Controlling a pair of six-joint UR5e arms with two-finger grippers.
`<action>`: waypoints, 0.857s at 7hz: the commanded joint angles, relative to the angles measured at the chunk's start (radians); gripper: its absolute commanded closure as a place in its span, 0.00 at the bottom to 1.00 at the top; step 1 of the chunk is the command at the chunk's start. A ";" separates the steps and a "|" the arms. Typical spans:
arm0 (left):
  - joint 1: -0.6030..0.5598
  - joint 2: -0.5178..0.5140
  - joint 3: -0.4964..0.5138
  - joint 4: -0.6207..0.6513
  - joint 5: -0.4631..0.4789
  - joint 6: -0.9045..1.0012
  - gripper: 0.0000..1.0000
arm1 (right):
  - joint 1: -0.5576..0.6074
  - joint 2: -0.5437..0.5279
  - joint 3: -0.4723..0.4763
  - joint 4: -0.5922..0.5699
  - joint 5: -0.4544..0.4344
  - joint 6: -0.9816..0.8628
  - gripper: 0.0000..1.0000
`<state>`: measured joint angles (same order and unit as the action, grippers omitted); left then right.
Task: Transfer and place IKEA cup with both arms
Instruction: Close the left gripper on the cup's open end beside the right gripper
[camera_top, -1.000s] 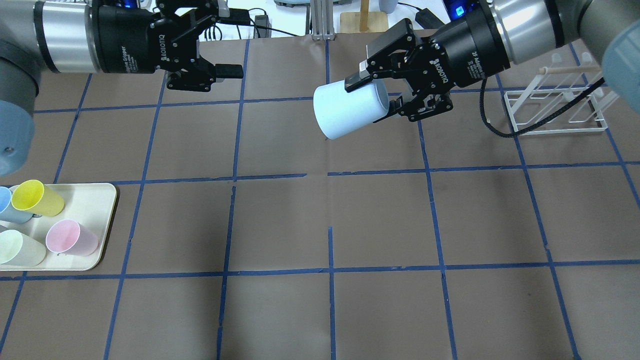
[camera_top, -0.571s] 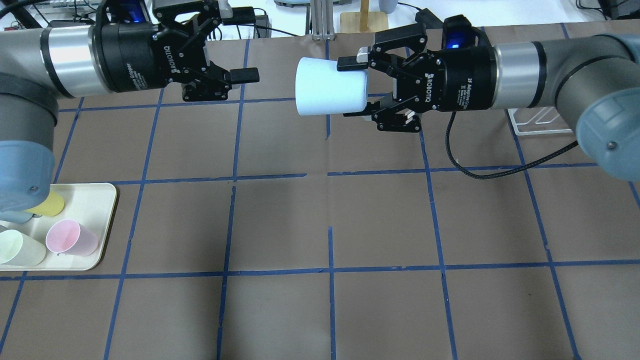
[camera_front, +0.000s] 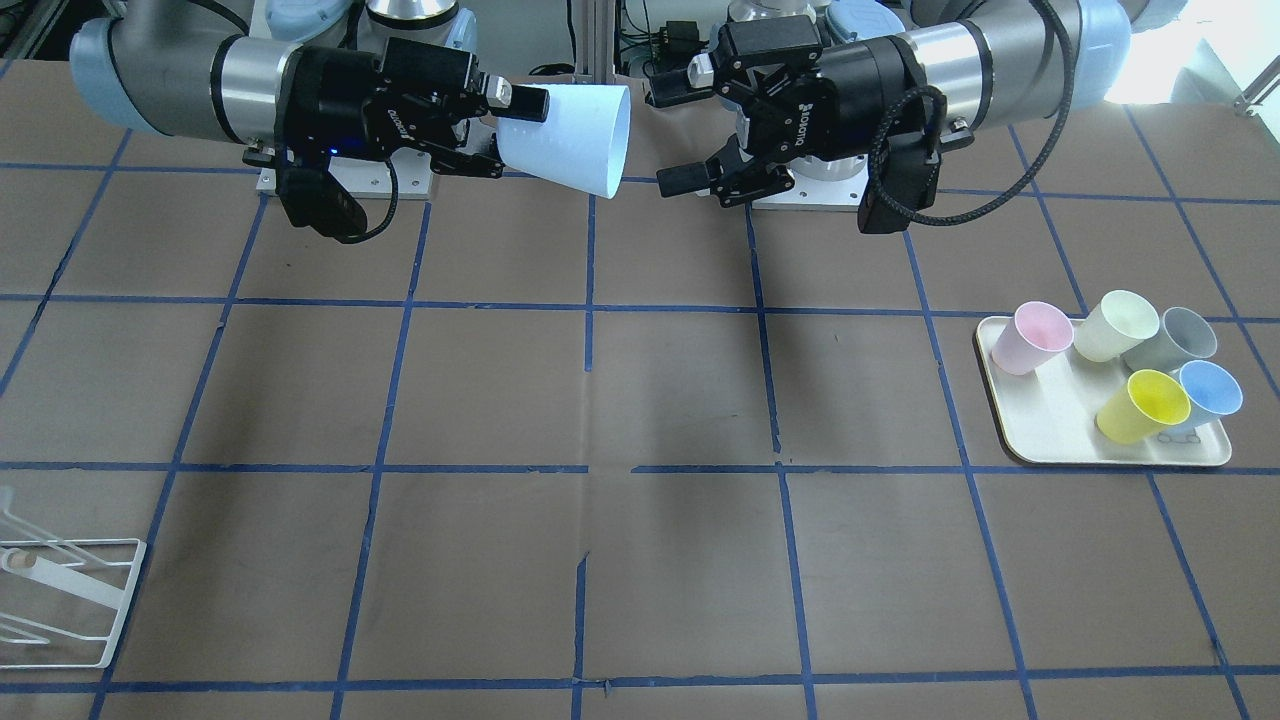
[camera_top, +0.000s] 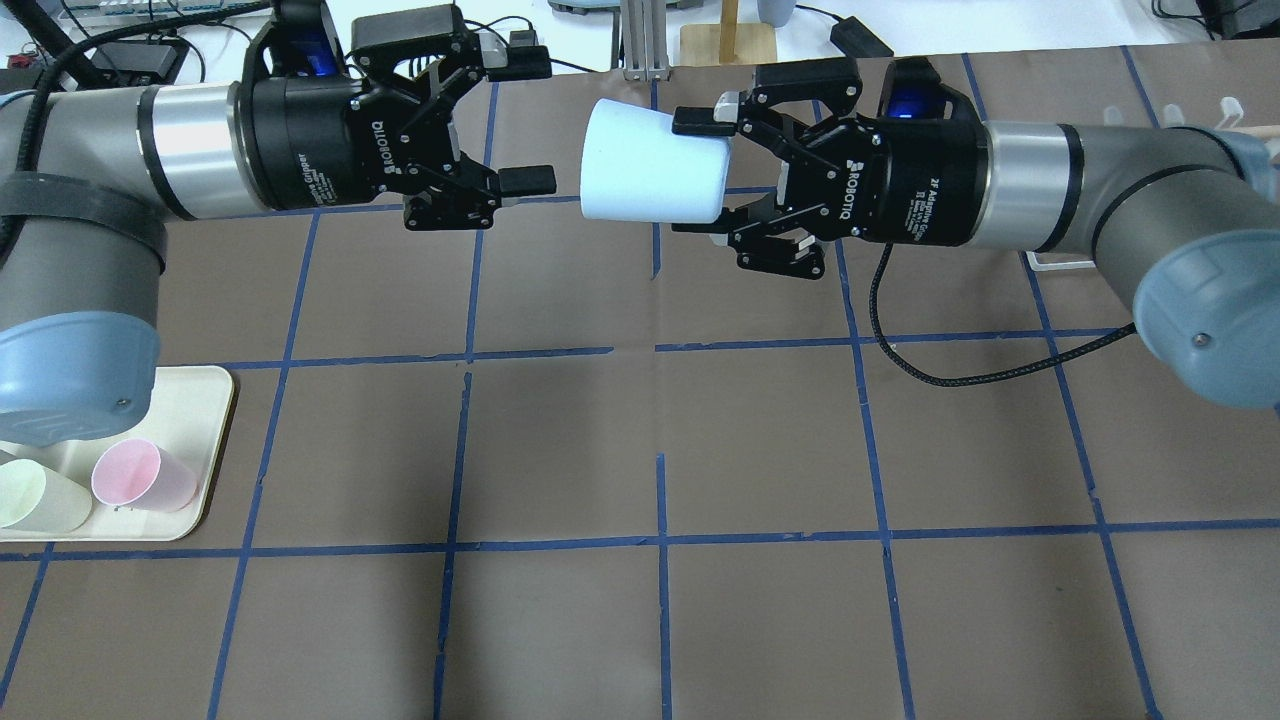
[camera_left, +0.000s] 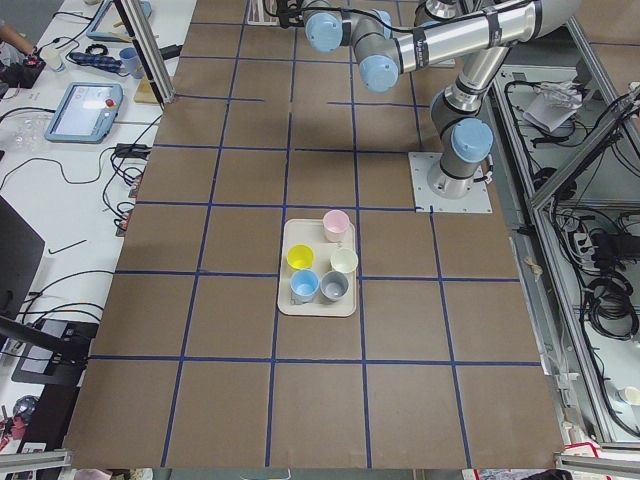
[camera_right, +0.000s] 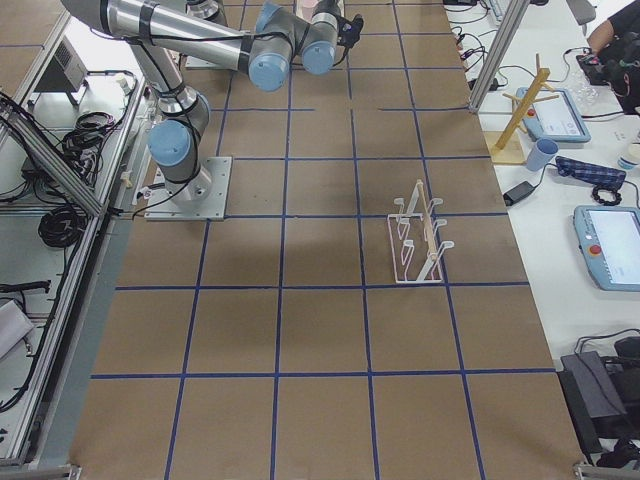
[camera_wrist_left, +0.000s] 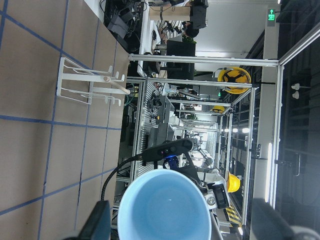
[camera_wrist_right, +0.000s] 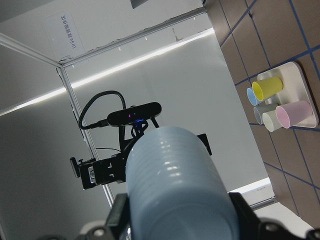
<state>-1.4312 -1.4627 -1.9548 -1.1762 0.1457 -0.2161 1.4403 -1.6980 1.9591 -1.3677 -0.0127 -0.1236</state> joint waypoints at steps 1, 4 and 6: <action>-0.023 0.025 0.000 0.041 -0.027 -0.113 0.00 | 0.003 0.001 0.003 -0.004 0.000 0.002 0.78; -0.032 0.007 -0.006 0.251 -0.011 -0.114 0.00 | 0.020 0.003 0.003 -0.004 0.002 0.005 0.78; -0.037 -0.001 -0.016 0.294 -0.008 -0.094 0.00 | 0.023 0.000 0.003 -0.004 0.000 0.007 0.78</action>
<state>-1.4647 -1.4602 -1.9652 -0.9101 0.1366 -0.3192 1.4610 -1.6970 1.9615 -1.3707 -0.0118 -0.1179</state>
